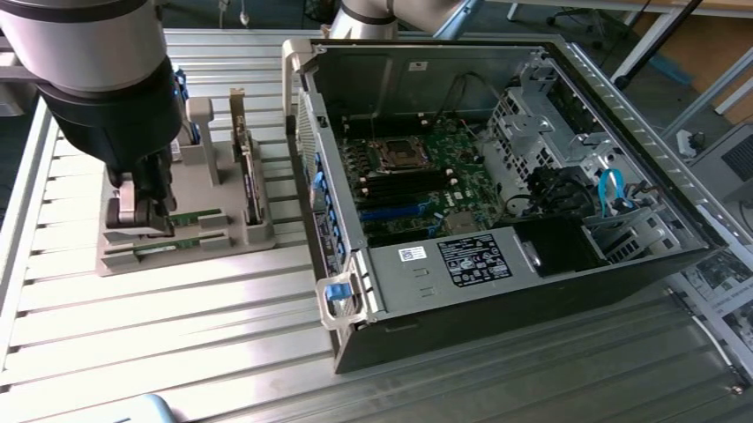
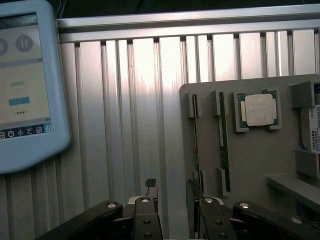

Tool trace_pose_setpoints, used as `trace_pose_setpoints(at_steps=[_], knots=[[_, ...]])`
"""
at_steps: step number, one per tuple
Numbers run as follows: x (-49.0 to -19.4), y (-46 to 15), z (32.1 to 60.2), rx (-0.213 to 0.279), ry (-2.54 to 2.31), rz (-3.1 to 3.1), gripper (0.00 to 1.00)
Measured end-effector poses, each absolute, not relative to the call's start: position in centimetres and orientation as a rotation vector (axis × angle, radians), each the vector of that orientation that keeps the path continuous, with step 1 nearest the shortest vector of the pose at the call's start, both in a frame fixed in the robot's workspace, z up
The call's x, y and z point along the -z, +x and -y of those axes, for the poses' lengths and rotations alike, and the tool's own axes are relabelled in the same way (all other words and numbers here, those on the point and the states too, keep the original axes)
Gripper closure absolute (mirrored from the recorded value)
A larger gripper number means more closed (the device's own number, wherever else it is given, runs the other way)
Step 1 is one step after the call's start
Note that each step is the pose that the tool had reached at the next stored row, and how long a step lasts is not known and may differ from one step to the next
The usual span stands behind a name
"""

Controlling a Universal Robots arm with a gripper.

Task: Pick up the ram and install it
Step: 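Pick up the ram and move it above insertion slot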

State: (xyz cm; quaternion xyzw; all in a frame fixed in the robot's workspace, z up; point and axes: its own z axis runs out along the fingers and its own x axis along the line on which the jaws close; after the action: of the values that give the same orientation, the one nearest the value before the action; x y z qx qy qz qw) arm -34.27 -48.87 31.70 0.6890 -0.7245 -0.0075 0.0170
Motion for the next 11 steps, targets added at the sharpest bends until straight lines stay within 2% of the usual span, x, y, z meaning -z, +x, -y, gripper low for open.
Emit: trace_pose_setpoints(at_steps=[11], knots=[[-31.54,-34.25,48.86,0.023,2.141,2.252,0.64]])
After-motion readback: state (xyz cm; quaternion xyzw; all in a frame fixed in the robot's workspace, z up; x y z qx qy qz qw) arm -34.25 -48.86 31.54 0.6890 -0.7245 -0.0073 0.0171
